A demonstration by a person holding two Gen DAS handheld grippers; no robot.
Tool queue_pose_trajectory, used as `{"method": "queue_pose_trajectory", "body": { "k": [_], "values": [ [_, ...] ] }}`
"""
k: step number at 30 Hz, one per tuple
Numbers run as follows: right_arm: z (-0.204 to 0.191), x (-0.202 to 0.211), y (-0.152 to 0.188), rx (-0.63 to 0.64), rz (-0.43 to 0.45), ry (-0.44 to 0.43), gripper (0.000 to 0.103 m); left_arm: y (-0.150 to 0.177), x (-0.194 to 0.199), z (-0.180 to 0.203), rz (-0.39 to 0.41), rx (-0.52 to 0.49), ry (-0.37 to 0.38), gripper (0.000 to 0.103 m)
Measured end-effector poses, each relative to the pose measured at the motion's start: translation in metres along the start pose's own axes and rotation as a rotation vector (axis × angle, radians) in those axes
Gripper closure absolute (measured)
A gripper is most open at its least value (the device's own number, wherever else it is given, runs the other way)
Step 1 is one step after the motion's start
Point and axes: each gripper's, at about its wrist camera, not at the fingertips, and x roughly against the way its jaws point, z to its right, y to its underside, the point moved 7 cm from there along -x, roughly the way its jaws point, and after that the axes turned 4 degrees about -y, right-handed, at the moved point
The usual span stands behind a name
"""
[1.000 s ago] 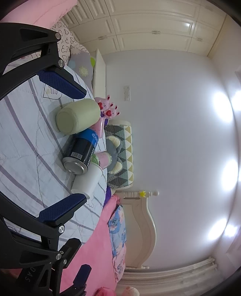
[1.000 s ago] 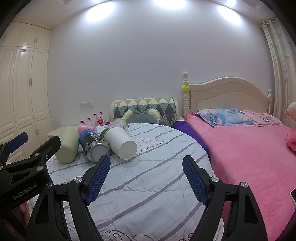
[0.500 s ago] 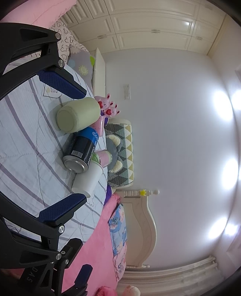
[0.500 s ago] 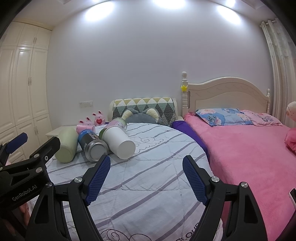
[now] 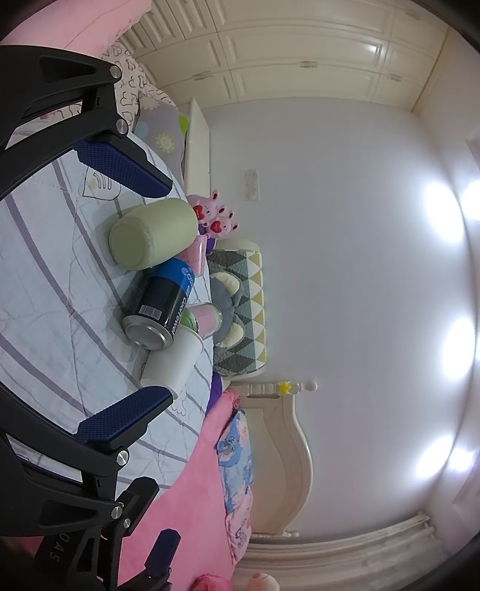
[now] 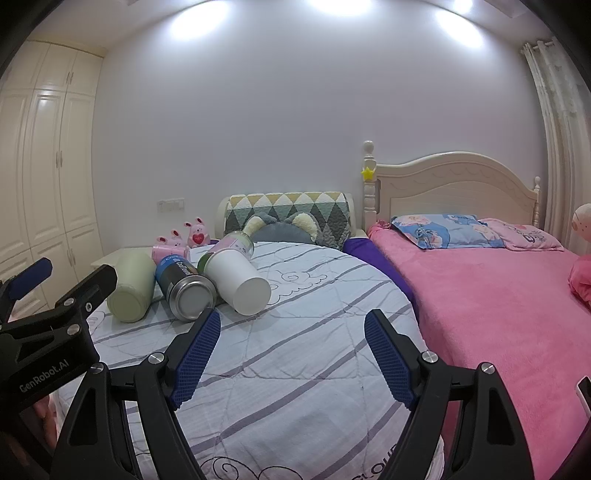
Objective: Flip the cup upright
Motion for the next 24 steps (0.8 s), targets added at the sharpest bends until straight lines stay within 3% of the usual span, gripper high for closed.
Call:
{"method": "queue_pose_trajectory", "body": {
  "k": [13, 24],
  "values": [
    [-0.002, -0.008, 0.001, 0.002, -0.029, 0.000, 0.021, 0.006, -0.008, 0.000, -0.032, -0.015, -0.014, 0.000],
    [-0.001, -0.029, -0.008, -0.028, -0.106, -0.007, 0.021, 0.004, -0.034, 0.000, -0.131, -0.062, -0.011, 0.000]
  ]
}}
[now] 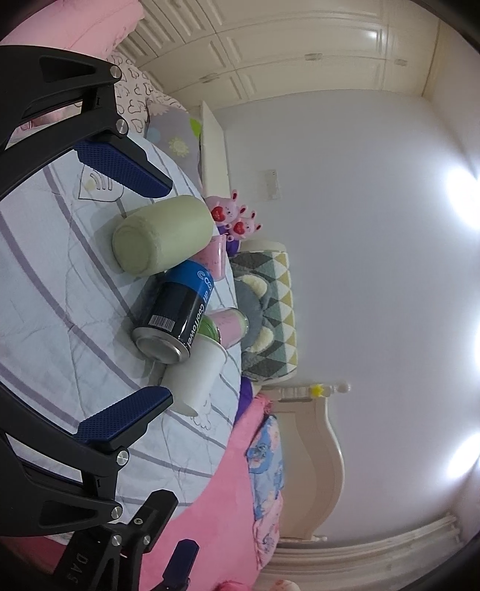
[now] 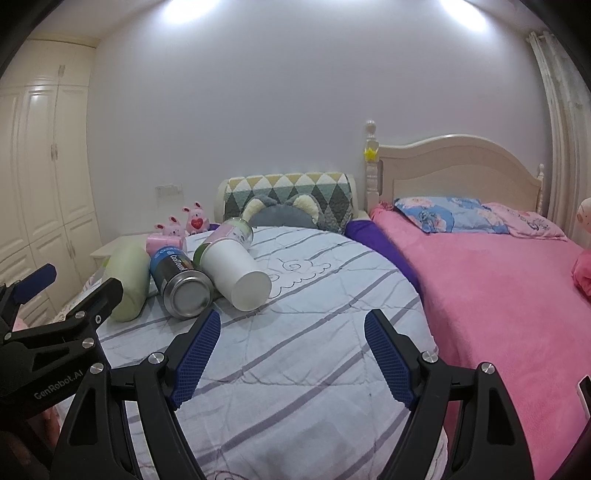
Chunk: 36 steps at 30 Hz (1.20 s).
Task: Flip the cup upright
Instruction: 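Move the right tool down and close it around the pink-and-green canister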
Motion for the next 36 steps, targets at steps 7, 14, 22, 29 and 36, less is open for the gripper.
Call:
{"method": "queue_pose_trajectory", "body": {
  "k": [7, 14, 22, 29, 36],
  "values": [
    [-0.001, -0.022, -0.015, -0.023, -0.071, -0.001, 0.021, -0.010, -0.025, -0.005, -0.093, 0.009, 0.034, 0.000],
    [-0.003, -0.058, -0.035, -0.042, -0.169, -0.015, 0.021, -0.024, -0.058, -0.016, -0.172, 0.027, 0.063, 0.000],
    [-0.018, -0.109, -0.065, -0.046, -0.238, -0.052, 0.021, -0.038, -0.111, -0.034, -0.288, 0.036, 0.071, 0.000],
    [-0.045, -0.163, -0.091, -0.030, -0.332, -0.140, 0.021, -0.055, -0.155, -0.053, -0.360, 0.024, 0.050, 0.000],
    [-0.068, -0.218, -0.096, 0.002, -0.452, -0.181, 0.021, -0.058, -0.197, -0.065, -0.431, 0.034, 0.054, 0.000]
  ]
}}
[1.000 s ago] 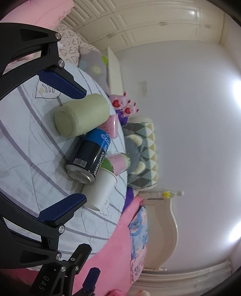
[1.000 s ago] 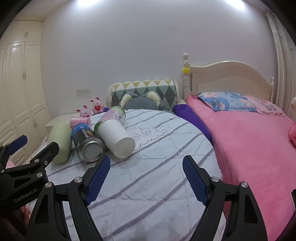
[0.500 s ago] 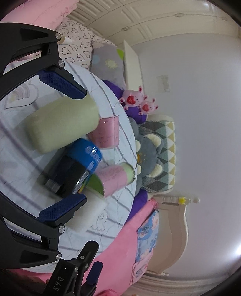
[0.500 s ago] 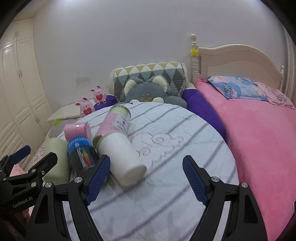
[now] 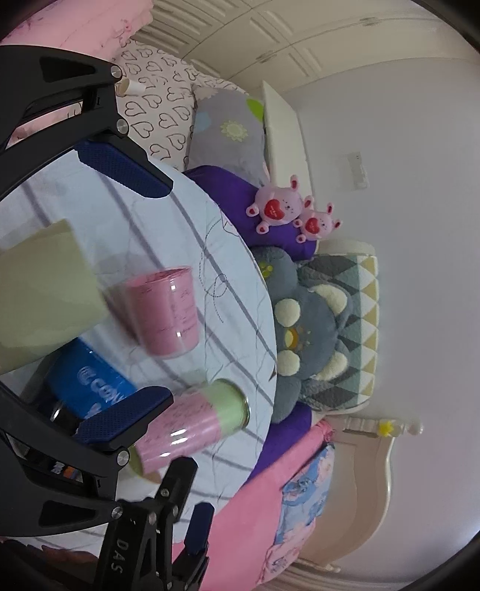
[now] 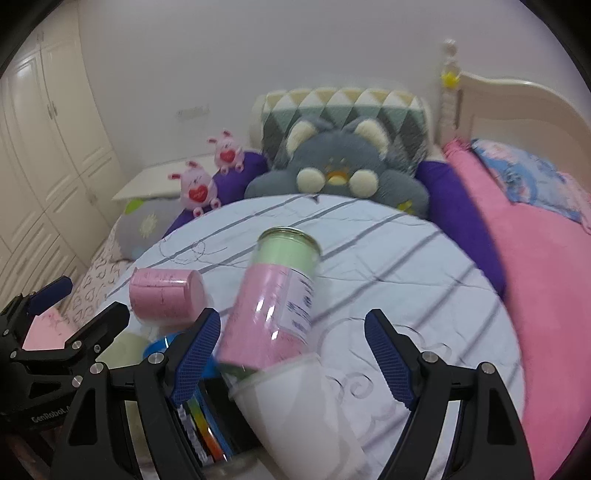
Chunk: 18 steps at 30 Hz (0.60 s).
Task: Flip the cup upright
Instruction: 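Move the right tool down and close it around the pink-and-green canister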
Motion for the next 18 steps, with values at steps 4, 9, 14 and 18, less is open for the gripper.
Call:
{"method": "queue_pose_trajectory", "body": {
  "k": [4, 9, 14, 18],
  "values": [
    [-0.002, -0.025, -0.003, -0.006, -0.072, 0.012, 0.021, -0.003, -0.022, -0.002, -0.051, 0.001, 0.037, 0.000],
    [-0.002, -0.054, 0.000, -0.007, -0.179, 0.016, 0.021, -0.005, -0.040, -0.003, -0.079, -0.020, 0.038, 0.000],
    [-0.002, -0.083, 0.010, -0.021, -0.301, -0.007, 0.021, -0.006, -0.051, -0.006, -0.102, -0.008, 0.062, 0.000],
    [-0.001, -0.086, 0.009, -0.057, -0.321, -0.053, 0.028, -0.005, -0.052, -0.010, -0.102, -0.011, 0.050, 0.000]
  ]
}}
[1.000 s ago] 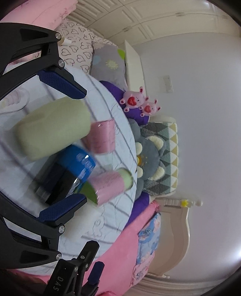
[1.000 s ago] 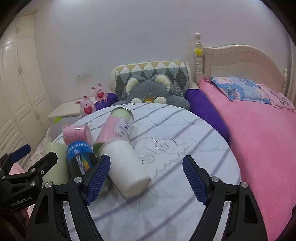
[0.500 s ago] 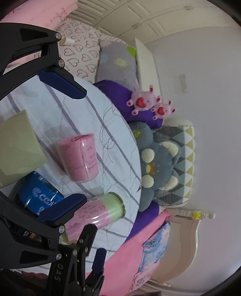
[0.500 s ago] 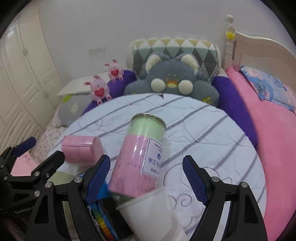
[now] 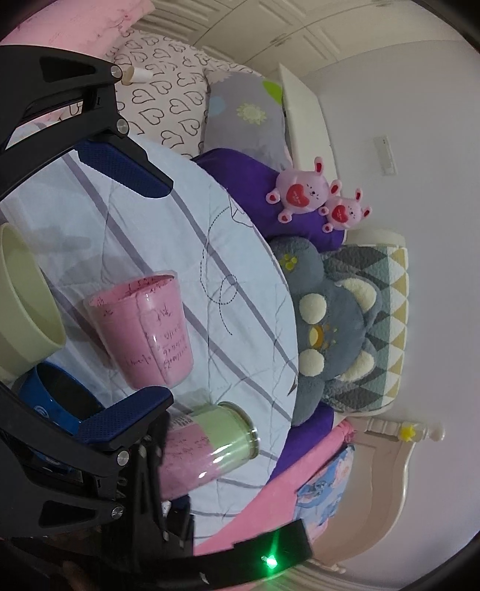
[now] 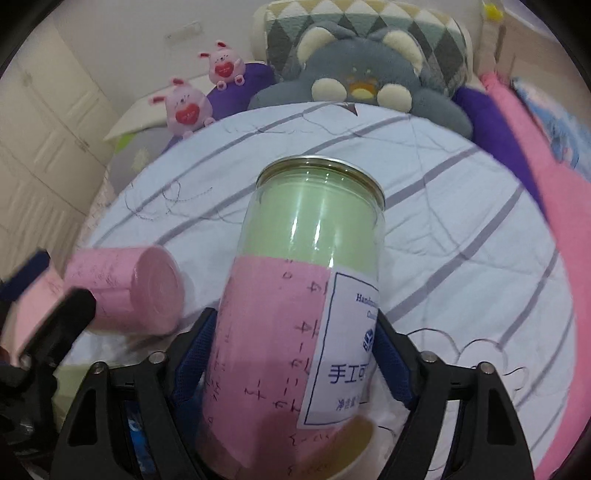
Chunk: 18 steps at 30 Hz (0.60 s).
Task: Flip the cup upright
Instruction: 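Move the right tool down and close it around the pink-and-green canister, then lift the canister with the right tool and swing it toward the table center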
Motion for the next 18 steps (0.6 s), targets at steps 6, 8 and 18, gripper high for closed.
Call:
{"method": "queue_pose_trajectory", "body": {
  "k": [6, 8, 18],
  "values": [
    [0.003, 0.009, -0.004, 0.002, 0.021, 0.026, 0.028, 0.000, 0.002, -0.002, 0.007, 0.008, 0.003, 0.000],
    [0.004, 0.014, -0.008, 0.000, 0.042, 0.038, 0.028, 0.000, 0.003, -0.001, 0.002, 0.009, -0.001, 0.000],
    [0.001, 0.035, -0.025, -0.009, 0.110, 0.023, 0.029, -0.008, 0.014, 0.003, 0.020, 0.006, 0.000, 0.000]
  ]
}}
